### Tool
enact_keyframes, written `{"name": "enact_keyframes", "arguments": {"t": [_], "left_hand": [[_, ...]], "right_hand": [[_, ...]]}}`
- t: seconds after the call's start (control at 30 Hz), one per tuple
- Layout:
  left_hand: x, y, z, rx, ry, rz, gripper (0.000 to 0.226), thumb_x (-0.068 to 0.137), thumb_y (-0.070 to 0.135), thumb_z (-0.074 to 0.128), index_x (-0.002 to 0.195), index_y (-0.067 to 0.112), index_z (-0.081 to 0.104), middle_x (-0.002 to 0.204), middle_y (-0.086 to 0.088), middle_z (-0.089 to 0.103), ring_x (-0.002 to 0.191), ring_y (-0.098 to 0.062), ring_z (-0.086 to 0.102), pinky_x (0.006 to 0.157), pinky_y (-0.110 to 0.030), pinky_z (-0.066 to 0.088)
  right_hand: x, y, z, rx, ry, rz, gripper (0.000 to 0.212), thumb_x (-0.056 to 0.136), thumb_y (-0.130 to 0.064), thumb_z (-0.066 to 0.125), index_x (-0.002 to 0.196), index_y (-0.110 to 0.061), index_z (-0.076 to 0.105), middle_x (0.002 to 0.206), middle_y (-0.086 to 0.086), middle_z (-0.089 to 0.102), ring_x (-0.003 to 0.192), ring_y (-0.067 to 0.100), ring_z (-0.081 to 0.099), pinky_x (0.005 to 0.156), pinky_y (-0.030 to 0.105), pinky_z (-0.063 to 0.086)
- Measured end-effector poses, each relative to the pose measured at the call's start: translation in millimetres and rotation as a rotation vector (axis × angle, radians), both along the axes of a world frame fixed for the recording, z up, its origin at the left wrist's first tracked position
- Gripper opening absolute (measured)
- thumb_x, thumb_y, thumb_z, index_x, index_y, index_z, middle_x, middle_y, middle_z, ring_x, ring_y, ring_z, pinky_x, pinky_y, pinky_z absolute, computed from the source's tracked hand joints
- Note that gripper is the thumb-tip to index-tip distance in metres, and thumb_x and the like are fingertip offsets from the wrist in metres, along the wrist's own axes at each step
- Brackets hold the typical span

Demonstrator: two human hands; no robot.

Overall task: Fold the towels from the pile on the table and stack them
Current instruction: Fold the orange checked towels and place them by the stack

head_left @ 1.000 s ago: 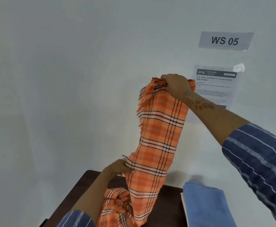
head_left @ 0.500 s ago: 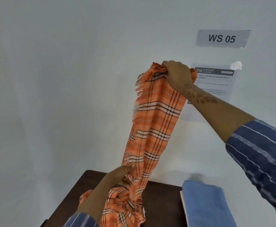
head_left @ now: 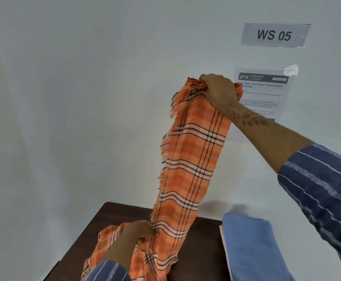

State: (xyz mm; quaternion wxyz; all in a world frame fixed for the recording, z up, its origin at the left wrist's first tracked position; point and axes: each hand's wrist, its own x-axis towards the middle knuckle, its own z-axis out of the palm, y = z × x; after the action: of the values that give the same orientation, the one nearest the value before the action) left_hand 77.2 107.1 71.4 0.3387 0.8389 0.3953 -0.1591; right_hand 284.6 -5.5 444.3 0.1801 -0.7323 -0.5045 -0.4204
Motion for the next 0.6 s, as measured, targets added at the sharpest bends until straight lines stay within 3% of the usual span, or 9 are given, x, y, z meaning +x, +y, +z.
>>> {"name": "enact_keyframes", "arguments": {"t": [0.07,0.17,0.27,0.33,0.47,0.53,0.6], "left_hand": [[0,3,-7,-0.053,-0.06,0.097,0.052,0.092,0.042,0.05,0.132,0.008,0.044,0.097,-0.005,0.059,0.076,-0.015,0.06,0.074,-0.03,0.055],[-2,-3,-8,-0.299,-0.249,0.188,0.058,0.086,0.046,0.061,0.129,0.01,0.046,0.113,-0.009,0.059,0.091,-0.021,0.064,0.078,-0.035,0.058],[-8,-18,-8,-0.58,-0.372,0.135,0.054,0.075,0.033,0.077,0.118,0.02,0.049,0.114,-0.002,0.058,0.094,-0.018,0.063,0.074,-0.031,0.057],[-8,-21,-12,-0.62,-0.397,0.087,0.065,0.067,0.021,0.083,0.121,0.019,0.047,0.117,-0.002,0.056,0.096,-0.018,0.064,0.079,-0.033,0.057],[-3,-19,-18,-0.43,-0.215,0.0,0.084,0.074,0.004,0.074,0.145,0.012,0.027,0.14,-0.014,0.041,0.102,-0.023,0.06,0.085,-0.031,0.055],[-5,-17,-22,-0.147,-0.038,-0.119,0.088,0.076,0.012,0.073,0.148,0.014,0.023,0.145,-0.012,0.038,0.123,-0.029,0.049,0.103,-0.038,0.044],[-8,-12,-31,0.102,0.142,-0.153,0.088,0.078,0.016,0.072,0.149,0.015,0.021,0.145,-0.01,0.039,0.129,-0.03,0.044,0.107,-0.04,0.039]], "right_hand": [[2,-1,-1,0.023,0.014,0.002,0.028,0.085,-0.002,0.047,0.111,-0.007,0.058,0.101,0.017,0.062,0.093,0.036,0.057,0.072,0.036,0.038],[3,-1,2,0.05,0.025,-0.021,0.031,0.085,0.001,0.045,0.112,-0.005,0.058,0.102,0.018,0.062,0.093,0.036,0.058,0.075,0.038,0.04],[3,0,2,0.062,0.04,-0.035,0.035,0.085,0.003,0.043,0.116,-0.006,0.056,0.106,0.018,0.062,0.097,0.036,0.057,0.078,0.038,0.039],[1,1,0,0.065,0.036,-0.049,0.035,0.085,0.004,0.042,0.116,-0.005,0.055,0.107,0.018,0.061,0.098,0.037,0.056,0.08,0.039,0.039],[2,2,-9,0.05,0.039,-0.1,0.036,0.086,0.004,0.039,0.117,-0.006,0.054,0.109,0.017,0.061,0.1,0.036,0.056,0.081,0.039,0.039],[7,1,-11,0.043,0.04,-0.113,0.035,0.087,0.003,0.04,0.117,-0.006,0.054,0.109,0.017,0.061,0.099,0.037,0.056,0.081,0.04,0.04],[11,-1,-12,0.036,0.039,-0.106,0.034,0.086,0.002,0.042,0.116,-0.007,0.055,0.108,0.017,0.061,0.098,0.037,0.056,0.08,0.04,0.04]]}}
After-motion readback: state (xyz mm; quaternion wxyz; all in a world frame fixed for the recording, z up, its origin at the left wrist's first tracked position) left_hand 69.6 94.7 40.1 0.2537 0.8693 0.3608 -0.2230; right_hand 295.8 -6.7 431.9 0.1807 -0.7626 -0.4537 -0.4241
